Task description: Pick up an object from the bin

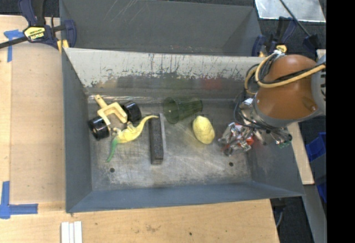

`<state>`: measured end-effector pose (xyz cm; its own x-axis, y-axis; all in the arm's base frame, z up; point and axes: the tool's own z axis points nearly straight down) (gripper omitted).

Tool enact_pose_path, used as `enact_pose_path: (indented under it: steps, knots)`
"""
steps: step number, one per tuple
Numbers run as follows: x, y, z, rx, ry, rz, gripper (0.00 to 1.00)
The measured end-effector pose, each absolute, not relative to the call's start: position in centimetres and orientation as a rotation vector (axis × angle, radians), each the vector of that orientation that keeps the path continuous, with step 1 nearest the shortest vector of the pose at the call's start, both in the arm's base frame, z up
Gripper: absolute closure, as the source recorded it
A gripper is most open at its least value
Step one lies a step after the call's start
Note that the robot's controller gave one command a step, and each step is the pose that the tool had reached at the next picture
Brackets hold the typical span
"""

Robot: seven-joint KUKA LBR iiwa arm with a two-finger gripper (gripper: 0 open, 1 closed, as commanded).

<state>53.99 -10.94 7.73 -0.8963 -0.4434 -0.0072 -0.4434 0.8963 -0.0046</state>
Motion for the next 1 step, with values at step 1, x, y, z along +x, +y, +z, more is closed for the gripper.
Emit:
enact_pose_path:
  steps: [1]
  knots:
    - [53.99,-10.93,7.73,-0.714,3.051,-0.005,1.00]
